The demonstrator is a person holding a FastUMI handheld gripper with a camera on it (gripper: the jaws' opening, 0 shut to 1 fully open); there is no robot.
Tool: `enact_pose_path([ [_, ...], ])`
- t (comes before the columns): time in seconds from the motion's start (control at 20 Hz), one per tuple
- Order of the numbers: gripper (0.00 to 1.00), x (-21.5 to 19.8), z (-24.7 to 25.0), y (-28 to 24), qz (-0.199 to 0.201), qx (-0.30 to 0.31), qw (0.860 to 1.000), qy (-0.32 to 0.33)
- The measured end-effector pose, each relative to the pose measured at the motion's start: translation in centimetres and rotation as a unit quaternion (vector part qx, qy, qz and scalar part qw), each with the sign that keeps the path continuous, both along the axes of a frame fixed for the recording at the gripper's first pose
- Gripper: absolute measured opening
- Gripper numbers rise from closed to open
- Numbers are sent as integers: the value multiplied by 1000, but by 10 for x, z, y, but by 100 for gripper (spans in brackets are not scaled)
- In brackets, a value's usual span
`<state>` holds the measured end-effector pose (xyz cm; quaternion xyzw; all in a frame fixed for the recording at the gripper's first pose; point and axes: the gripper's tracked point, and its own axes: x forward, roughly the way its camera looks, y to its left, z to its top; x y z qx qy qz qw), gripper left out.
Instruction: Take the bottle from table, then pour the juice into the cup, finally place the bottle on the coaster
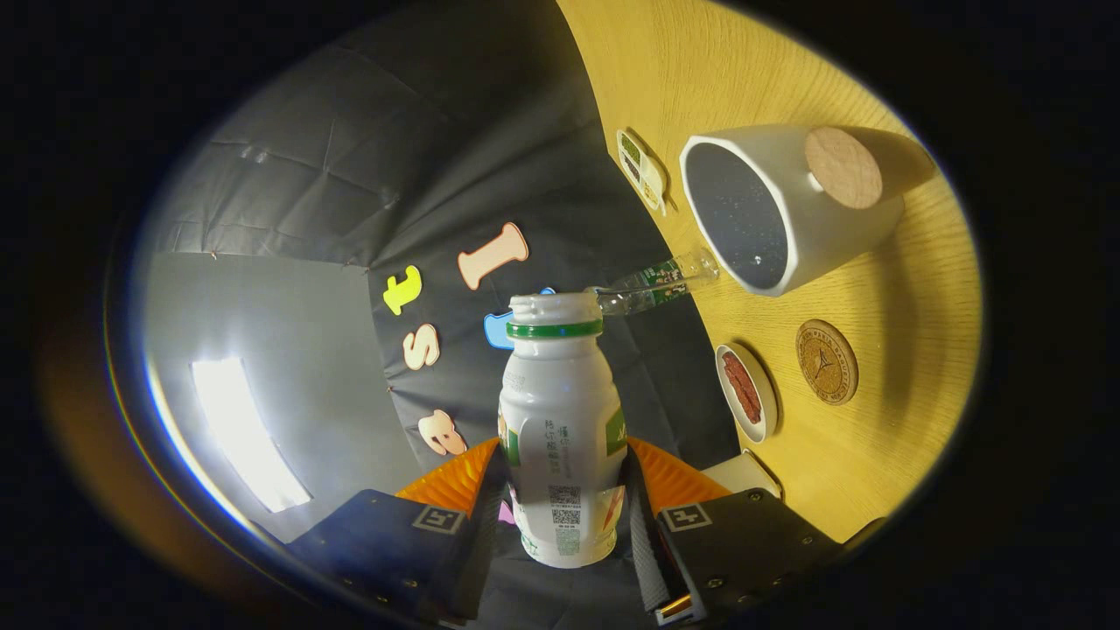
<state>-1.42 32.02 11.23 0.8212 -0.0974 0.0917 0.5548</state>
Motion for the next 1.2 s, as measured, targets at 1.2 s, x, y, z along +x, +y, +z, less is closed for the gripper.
enact_pose_path([
  [1.2,67,1,-1,-26,-18,75,997,4],
])
